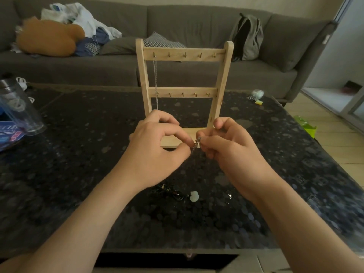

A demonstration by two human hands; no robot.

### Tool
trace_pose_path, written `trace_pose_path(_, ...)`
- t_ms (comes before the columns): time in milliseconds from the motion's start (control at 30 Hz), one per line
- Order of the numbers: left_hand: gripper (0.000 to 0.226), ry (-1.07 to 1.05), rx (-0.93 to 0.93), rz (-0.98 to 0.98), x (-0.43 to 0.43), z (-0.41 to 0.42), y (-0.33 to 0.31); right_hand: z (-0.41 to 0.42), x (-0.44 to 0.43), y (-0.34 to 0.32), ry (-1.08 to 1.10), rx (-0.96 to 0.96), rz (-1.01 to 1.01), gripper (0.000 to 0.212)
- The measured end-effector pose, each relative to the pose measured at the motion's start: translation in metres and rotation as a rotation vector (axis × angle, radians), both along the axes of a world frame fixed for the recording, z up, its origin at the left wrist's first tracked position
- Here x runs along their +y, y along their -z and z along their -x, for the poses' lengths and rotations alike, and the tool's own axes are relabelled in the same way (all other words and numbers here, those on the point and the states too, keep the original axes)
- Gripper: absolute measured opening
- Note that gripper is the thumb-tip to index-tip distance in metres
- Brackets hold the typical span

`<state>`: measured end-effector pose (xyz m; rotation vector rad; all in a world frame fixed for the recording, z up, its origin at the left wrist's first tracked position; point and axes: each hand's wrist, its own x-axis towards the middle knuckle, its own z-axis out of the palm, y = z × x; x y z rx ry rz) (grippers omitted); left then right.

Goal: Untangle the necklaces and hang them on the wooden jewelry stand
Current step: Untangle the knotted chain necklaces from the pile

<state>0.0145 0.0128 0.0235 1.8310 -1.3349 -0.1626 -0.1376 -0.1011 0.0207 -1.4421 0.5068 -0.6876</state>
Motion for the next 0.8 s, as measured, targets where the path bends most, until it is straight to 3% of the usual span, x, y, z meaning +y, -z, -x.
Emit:
trace_pose_path(500,0.005,0.038,0.167,0.003,-0.0053,-0.005,0.0067,0.0015,-0.0006,-0.0014,-0.018,0.033,0.05,0.028)
trace_pose_path(800,0.009,0.118,0.11,-0.034,-0.0054,-0.0026,0.0052,-0.0003,-0.0008,-0.0005,-0.011,0.053,0.075,0.027)
